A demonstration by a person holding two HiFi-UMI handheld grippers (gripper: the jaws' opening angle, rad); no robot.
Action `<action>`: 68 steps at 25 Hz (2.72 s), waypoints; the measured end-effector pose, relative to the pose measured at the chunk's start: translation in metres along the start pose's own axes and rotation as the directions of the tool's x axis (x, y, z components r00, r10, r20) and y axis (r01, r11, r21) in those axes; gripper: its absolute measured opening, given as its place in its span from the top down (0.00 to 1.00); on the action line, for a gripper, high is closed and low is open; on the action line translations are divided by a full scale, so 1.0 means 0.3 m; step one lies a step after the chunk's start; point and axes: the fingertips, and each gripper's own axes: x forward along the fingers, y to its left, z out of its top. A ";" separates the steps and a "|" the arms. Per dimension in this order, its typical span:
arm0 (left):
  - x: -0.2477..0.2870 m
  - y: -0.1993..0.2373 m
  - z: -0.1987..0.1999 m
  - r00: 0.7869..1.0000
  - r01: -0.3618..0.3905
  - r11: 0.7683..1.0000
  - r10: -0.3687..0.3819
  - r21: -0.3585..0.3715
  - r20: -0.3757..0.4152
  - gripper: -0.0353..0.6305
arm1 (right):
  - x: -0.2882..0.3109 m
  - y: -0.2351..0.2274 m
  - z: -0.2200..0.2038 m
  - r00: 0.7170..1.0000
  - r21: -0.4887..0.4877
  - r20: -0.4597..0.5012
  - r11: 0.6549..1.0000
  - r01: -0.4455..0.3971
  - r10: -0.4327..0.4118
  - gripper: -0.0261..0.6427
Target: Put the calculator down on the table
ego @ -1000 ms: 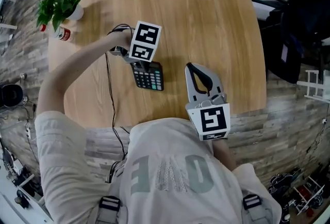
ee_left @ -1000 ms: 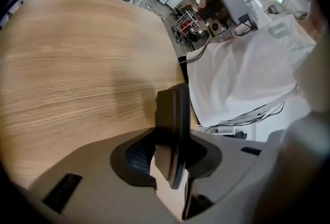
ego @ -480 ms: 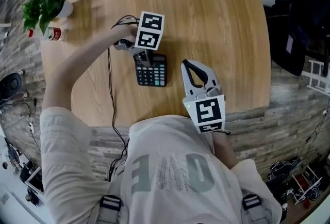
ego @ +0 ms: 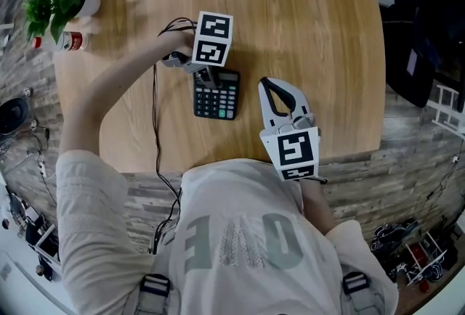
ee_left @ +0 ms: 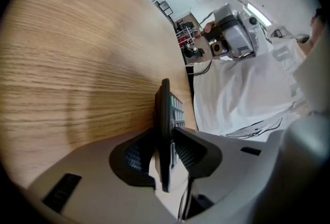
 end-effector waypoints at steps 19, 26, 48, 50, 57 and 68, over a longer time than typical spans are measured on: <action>-0.037 0.059 0.013 0.923 -0.384 0.919 0.382 0.086 0.044 0.60 | -0.071 0.067 0.026 0.999 -0.082 0.034 0.996 -0.023 0.026 0.93; -0.092 0.089 0.011 0.843 -0.537 0.843 0.533 0.040 0.074 0.48 | -0.142 0.049 0.048 0.997 -0.153 0.055 0.986 0.064 -0.056 0.93; -0.867 -0.772 -0.089 -0.757 -0.465 -0.114 0.566 -0.878 0.327 0.42 | -0.278 0.068 0.463 0.891 -0.141 0.401 0.947 0.289 -0.213 0.93; -0.849 -0.893 -0.125 -0.828 -0.355 -0.106 0.496 -0.929 0.260 0.43 | -0.305 0.100 0.506 0.862 -0.103 0.462 0.952 0.288 -0.211 0.93; -0.732 -1.128 -0.181 -0.909 -0.185 -0.083 0.393 -0.979 0.138 0.62 | -0.423 0.196 0.589 0.759 -0.005 0.629 0.975 0.220 -0.168 0.93; -0.722 -1.147 -0.204 -0.928 -0.162 -0.119 0.355 -0.979 0.111 0.93 | -0.425 0.232 0.581 0.766 -0.011 0.622 0.976 0.217 -0.163 0.93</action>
